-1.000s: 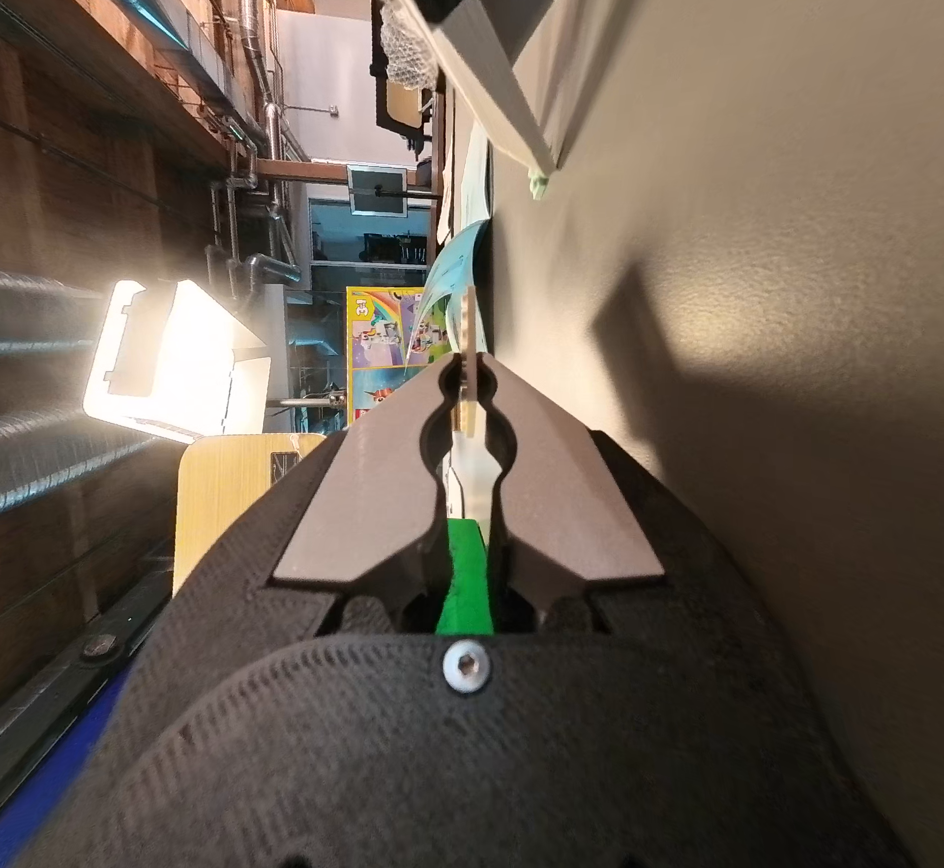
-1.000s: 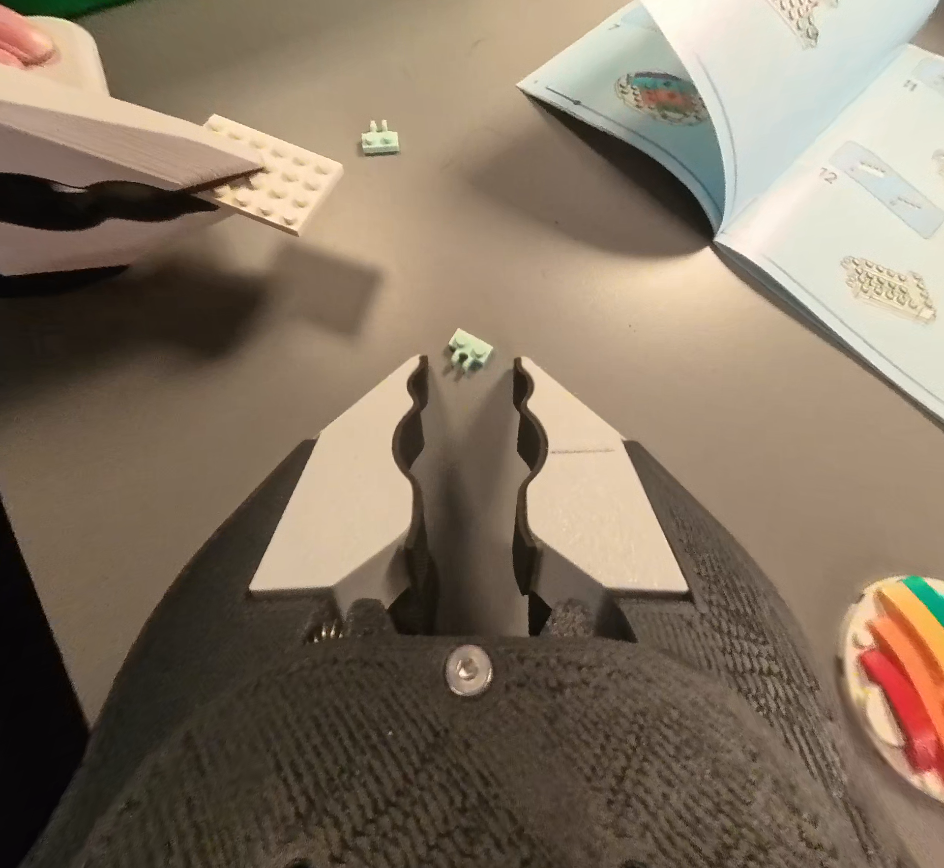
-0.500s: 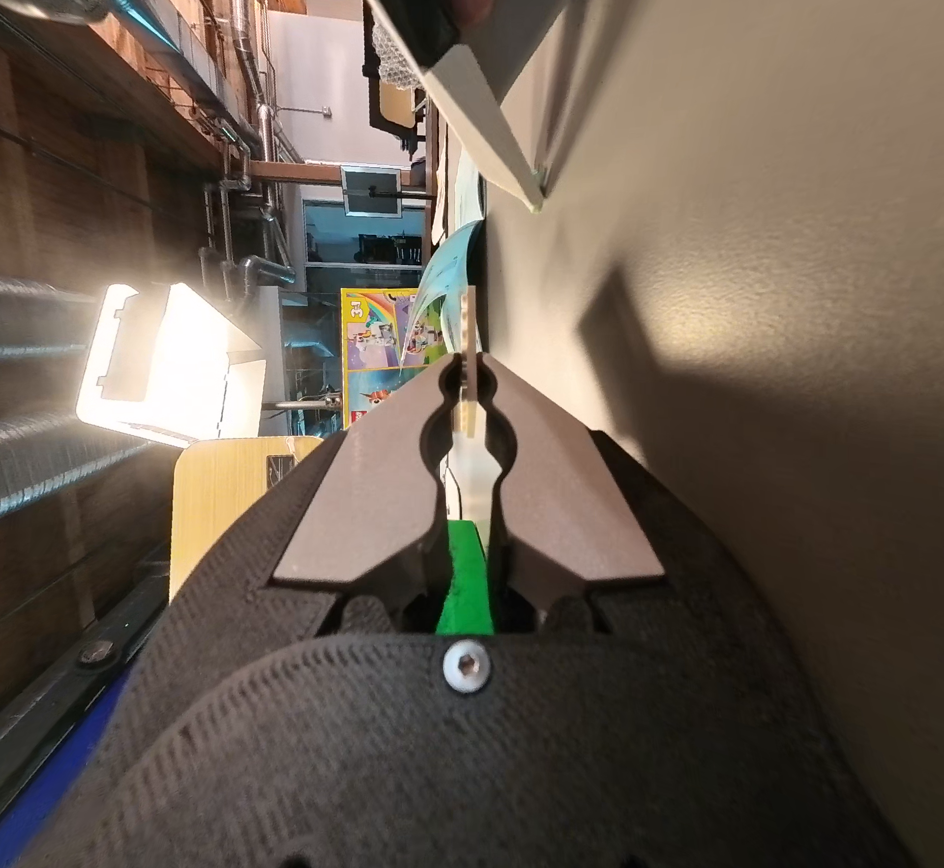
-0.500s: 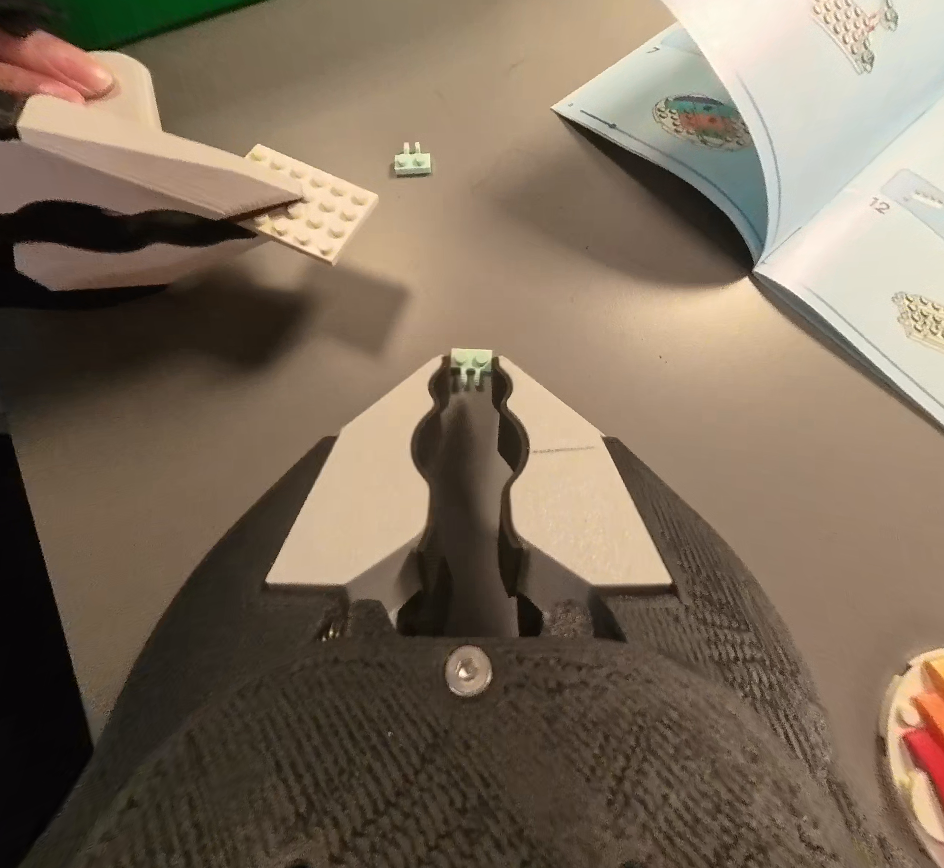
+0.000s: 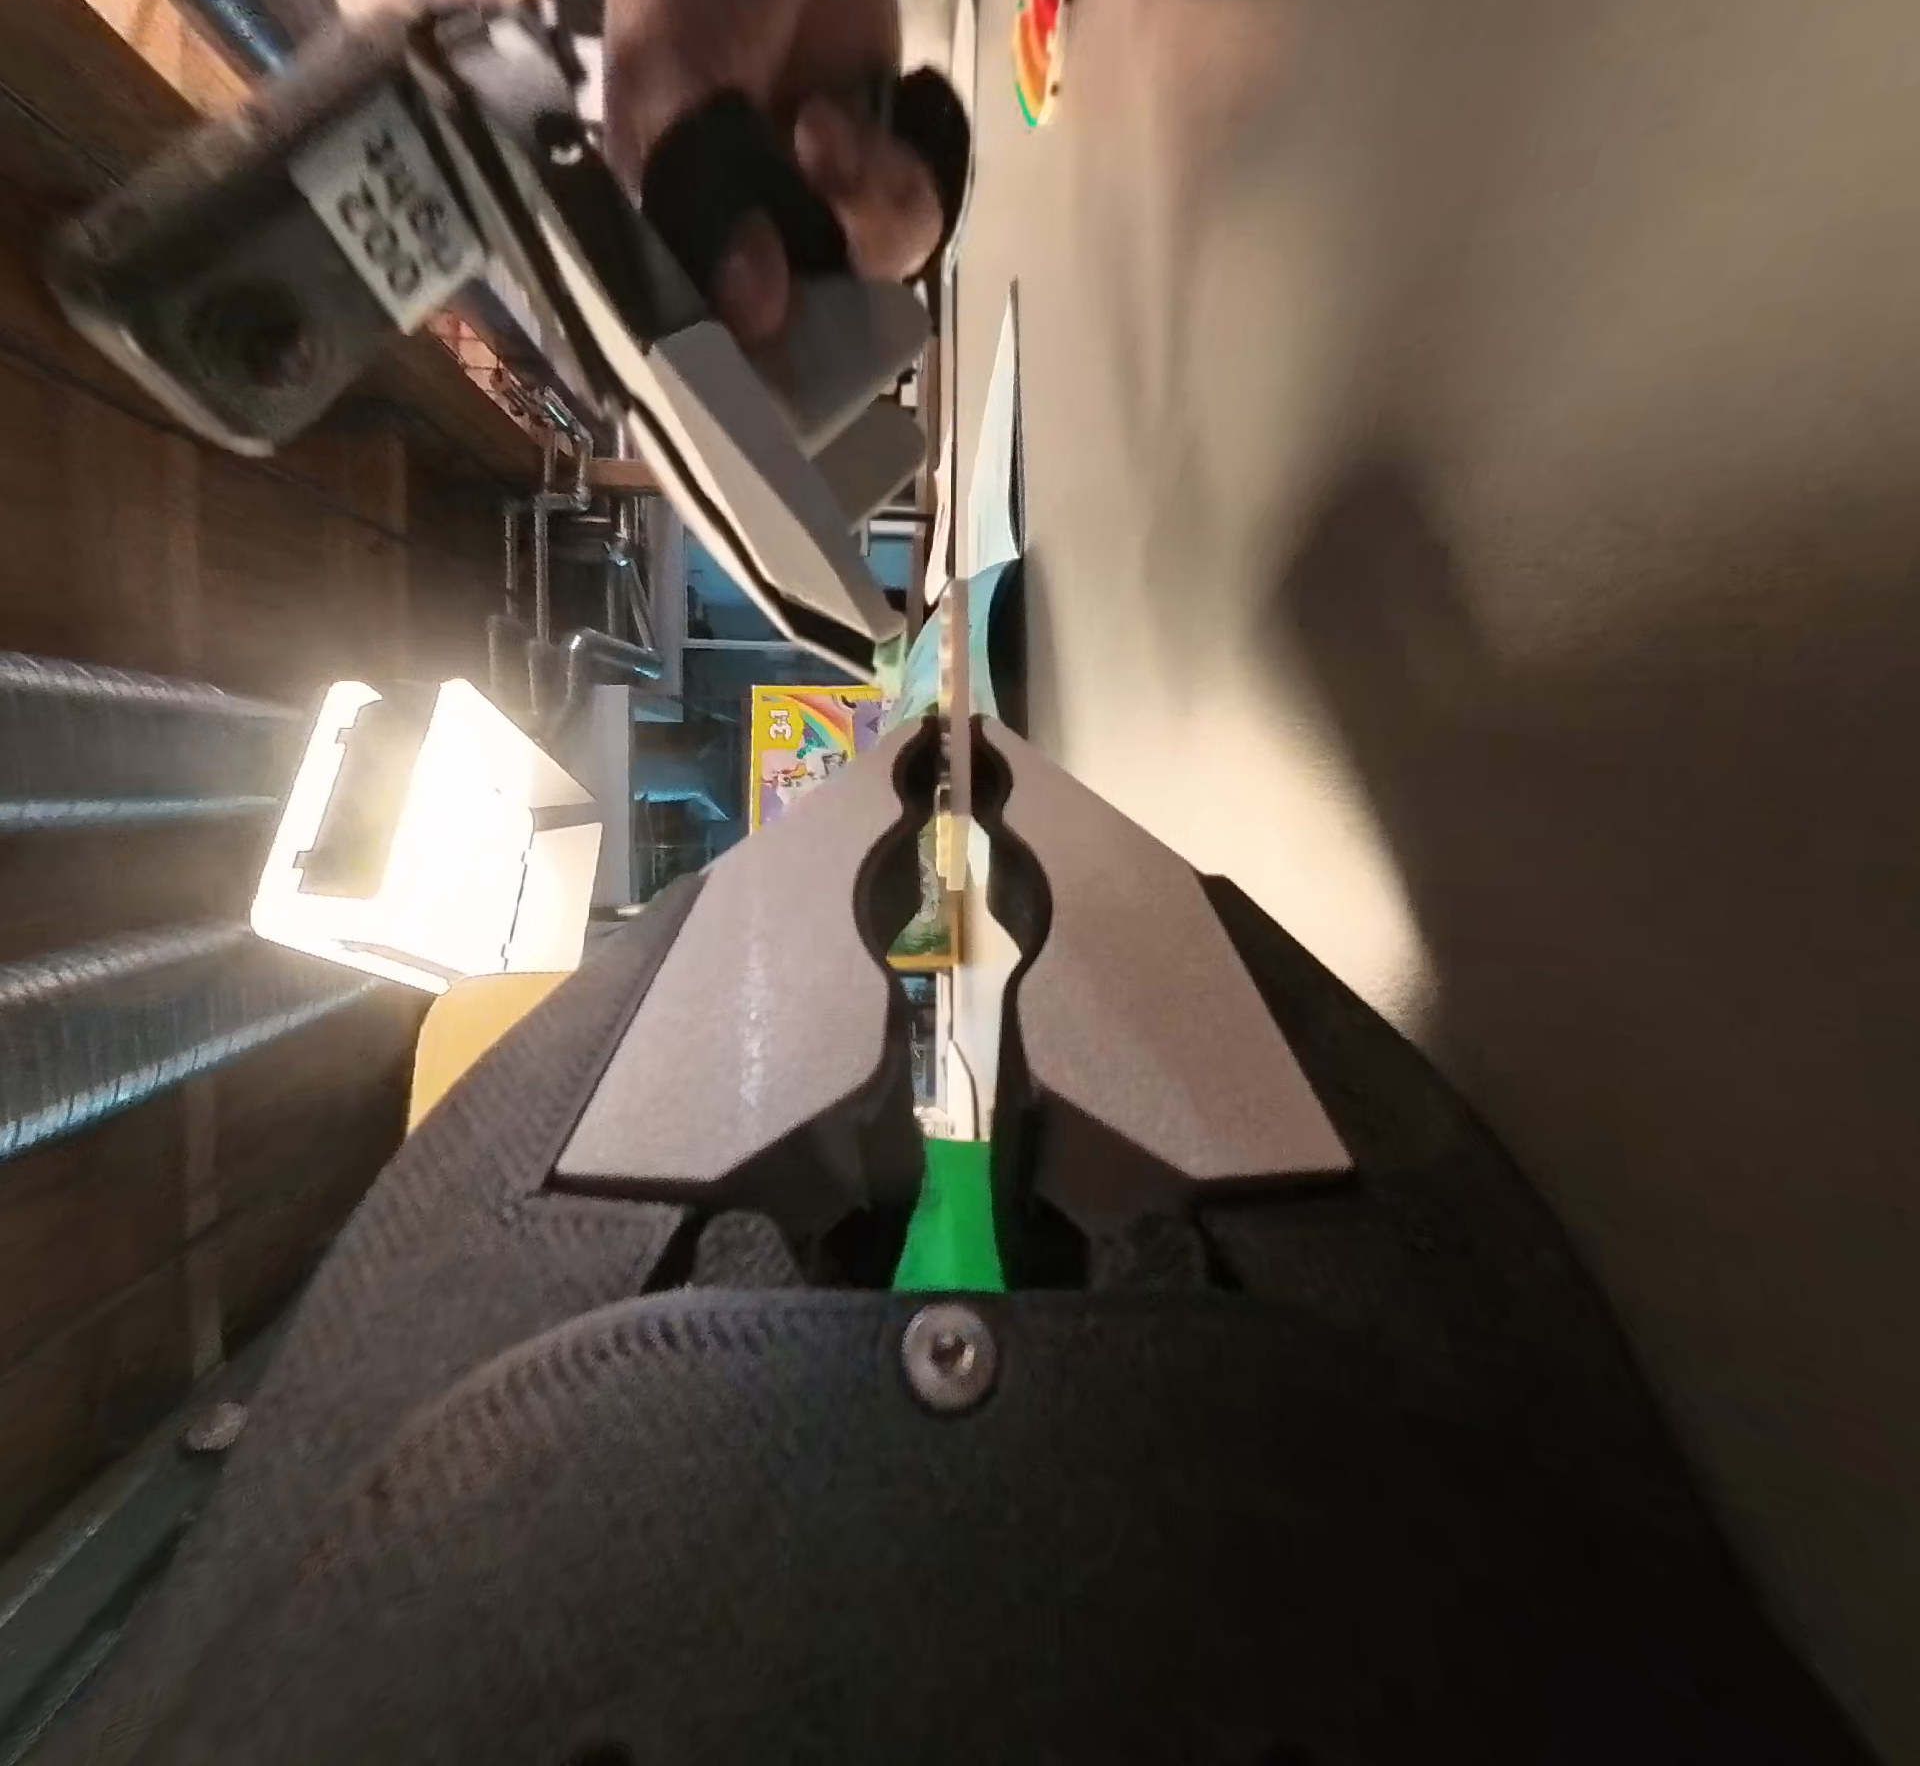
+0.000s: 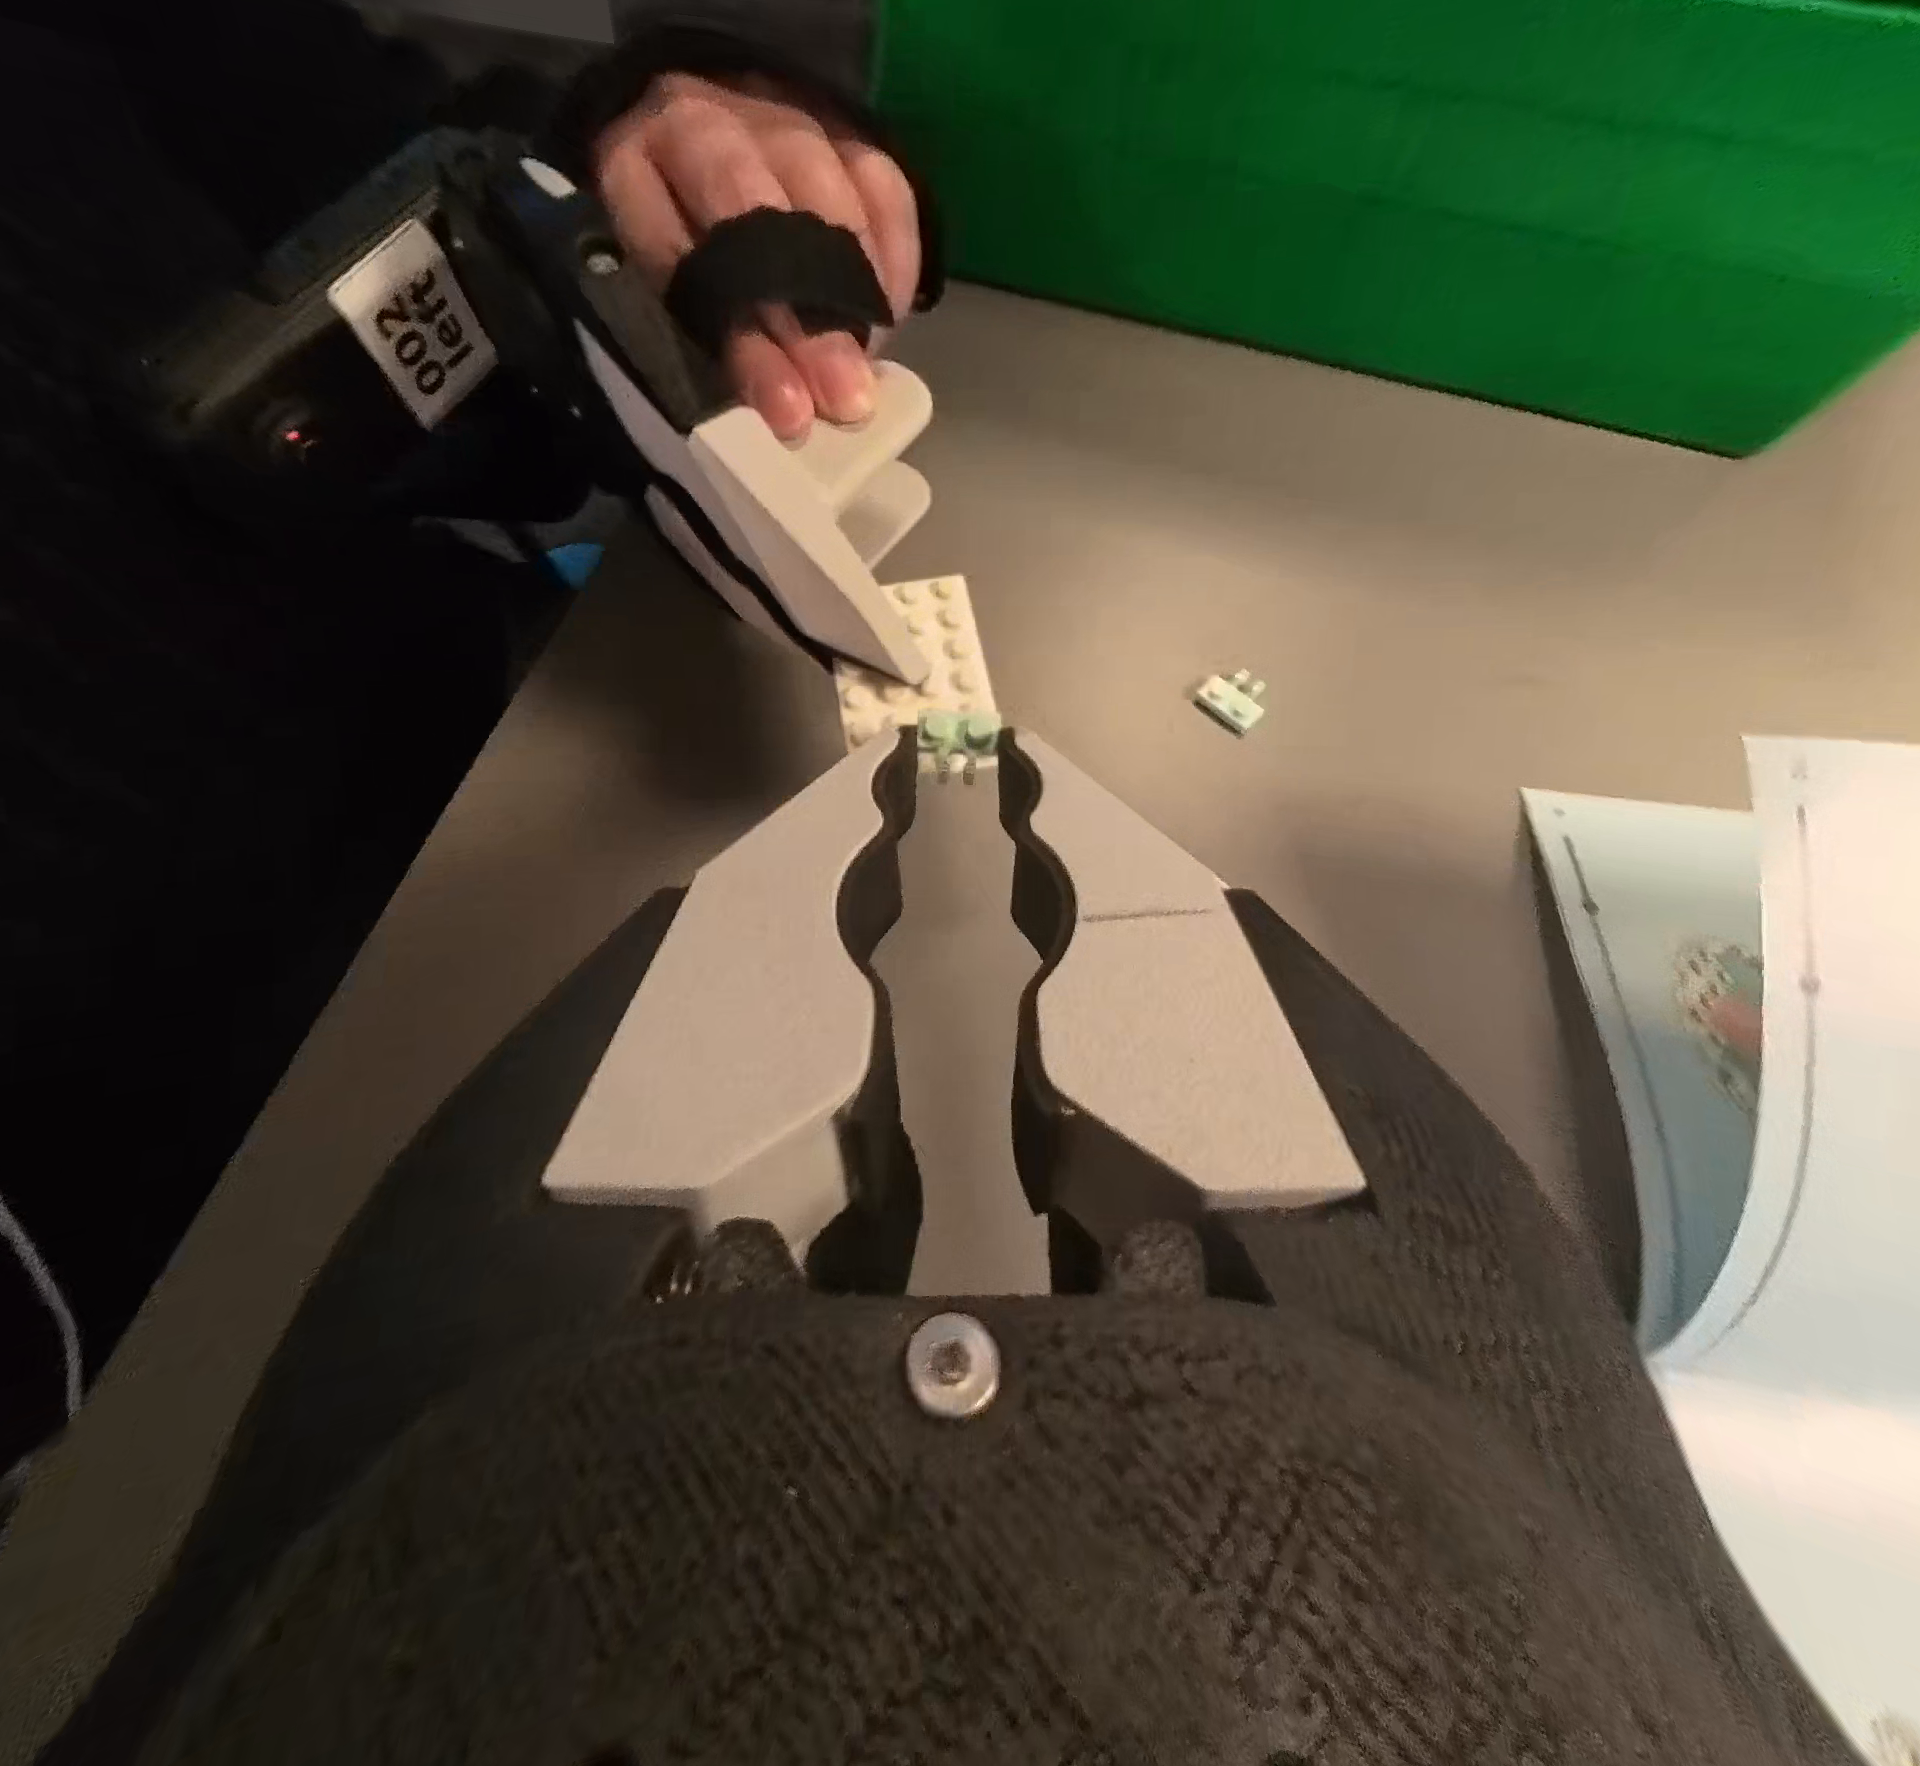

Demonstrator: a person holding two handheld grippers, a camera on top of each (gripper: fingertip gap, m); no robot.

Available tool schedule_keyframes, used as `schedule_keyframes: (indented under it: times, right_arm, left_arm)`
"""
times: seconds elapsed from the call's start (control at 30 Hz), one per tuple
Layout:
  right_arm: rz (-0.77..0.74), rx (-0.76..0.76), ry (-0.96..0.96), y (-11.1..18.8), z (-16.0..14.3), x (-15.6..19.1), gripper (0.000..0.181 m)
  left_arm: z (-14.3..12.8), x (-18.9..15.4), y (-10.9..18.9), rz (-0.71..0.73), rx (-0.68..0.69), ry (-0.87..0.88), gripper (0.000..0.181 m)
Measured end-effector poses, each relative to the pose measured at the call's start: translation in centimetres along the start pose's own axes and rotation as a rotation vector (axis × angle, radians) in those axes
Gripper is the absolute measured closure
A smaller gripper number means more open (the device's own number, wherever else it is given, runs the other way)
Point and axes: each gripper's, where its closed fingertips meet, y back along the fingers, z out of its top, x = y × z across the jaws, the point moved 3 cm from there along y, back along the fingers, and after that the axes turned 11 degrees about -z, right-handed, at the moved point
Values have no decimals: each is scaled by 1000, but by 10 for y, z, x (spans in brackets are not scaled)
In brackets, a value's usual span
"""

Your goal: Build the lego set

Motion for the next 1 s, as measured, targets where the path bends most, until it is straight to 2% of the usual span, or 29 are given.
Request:
schedule_keyframes:
  times: [0.13, 0.27, 1.0]
  right_arm:
    - [145, 64, 26, -2, 0, 4, 167]
    - [184, 101, 73, -4, 0, 2, 167]
    - [234, 168, 198, -6, 9, -4, 167]
  left_arm:
    - [0, 3, 2, 21, -3, 1, 177]
    - [-1, 3, 2, 23, 0, -1, 177]
    - [0, 7, 4, 49, -2, -5, 177]
